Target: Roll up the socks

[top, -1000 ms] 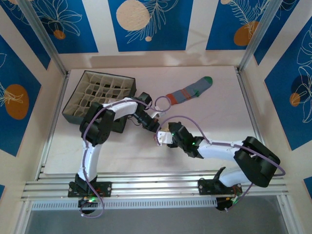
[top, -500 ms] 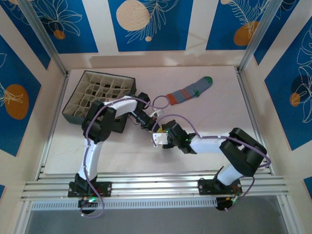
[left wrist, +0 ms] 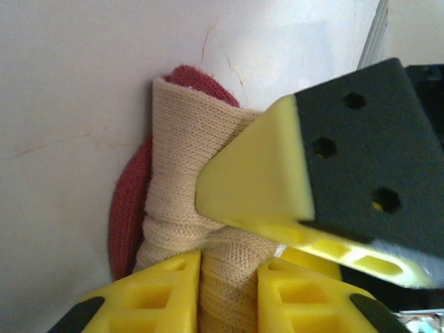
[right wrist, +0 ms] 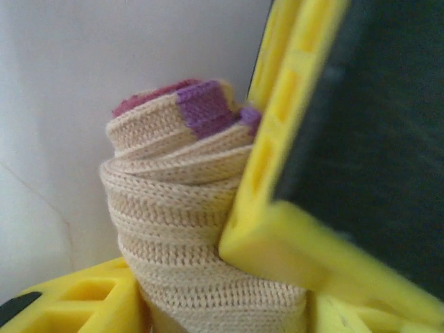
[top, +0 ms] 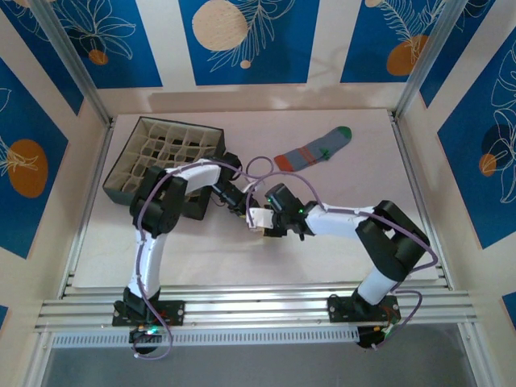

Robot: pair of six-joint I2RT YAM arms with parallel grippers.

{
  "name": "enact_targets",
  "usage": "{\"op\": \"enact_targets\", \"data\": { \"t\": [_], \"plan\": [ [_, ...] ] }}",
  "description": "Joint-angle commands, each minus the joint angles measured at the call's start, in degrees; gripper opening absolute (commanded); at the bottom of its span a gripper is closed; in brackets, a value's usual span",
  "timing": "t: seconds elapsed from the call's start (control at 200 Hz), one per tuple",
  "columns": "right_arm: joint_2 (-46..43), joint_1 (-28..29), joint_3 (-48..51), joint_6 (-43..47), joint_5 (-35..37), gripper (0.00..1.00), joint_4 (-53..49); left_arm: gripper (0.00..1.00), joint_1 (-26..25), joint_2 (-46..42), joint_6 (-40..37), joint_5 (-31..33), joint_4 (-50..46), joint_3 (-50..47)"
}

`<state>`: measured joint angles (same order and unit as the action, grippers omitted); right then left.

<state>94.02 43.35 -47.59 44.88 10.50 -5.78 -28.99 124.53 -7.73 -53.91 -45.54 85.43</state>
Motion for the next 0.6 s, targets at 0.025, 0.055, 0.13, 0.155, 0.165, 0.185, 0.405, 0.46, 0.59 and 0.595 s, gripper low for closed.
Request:
{"op": "enact_targets", "data": {
  "t": [0.025, 0.055, 0.13, 0.155, 0.165, 0.185, 0.405, 0.46, 0.59, 0.595],
  "plan": [
    [3.5, -1.4, -9.0, -11.9, -7.4, 0.38, -20.2, 0.27, 1.3, -2.6, 3.2, 4.4, 5.7, -4.9],
    [4.5, -1.6, -11.0, -13.7, -7.5, 0.33, -23.1, 0.27, 1.6, -3.6, 3.6, 4.1, 7.4, -5.7],
    [6.4, -2.2, -13.6, -16.9, -8.9, 0.15, -26.9, 0.28, 2.3, -6.3, 4.9, 3.9, 12.1, -8.0],
    [6.7, -2.5, -14.1, -18.6, -9.5, 0.10, -27.4, 0.30, 2.5, -7.2, 5.8, 4.4, 13.9, -8.9],
    [6.9, -2.8, -14.4, -19.2, -10.0, 0.09, -27.6, 0.30, 2.6, -7.6, 6.1, 4.8, 14.7, -9.2],
    [7.2, -3.4, -14.9, -20.9, -11.1, 0.07, -28.0, 0.31, 2.7, -8.5, 6.6, 5.3, 16.1, -10.0],
    [5.0, -6.2, -15.5, -28.9, -20.1, 0.00, -26.6, 0.34, 4.5, -20.8, 12.0, 7.2, 38.6, -22.2],
    [4.5, -6.8, -16.1, -30.6, -20.8, 0.00, -26.4, 0.36, 4.9, -24.4, 13.5, 8.2, 45.4, -26.1],
    [3.8, -9.0, -17.4, -36.0, -23.4, 0.00, -25.3, 0.42, 5.4, -31.5, 15.7, 12.7, 55.0, -32.5],
    [3.8, -9.1, -17.5, -36.1, -23.5, 0.00, -25.2, 0.42, 5.4, -31.7, 15.7, 12.8, 55.2, -32.6]
  ]
}}
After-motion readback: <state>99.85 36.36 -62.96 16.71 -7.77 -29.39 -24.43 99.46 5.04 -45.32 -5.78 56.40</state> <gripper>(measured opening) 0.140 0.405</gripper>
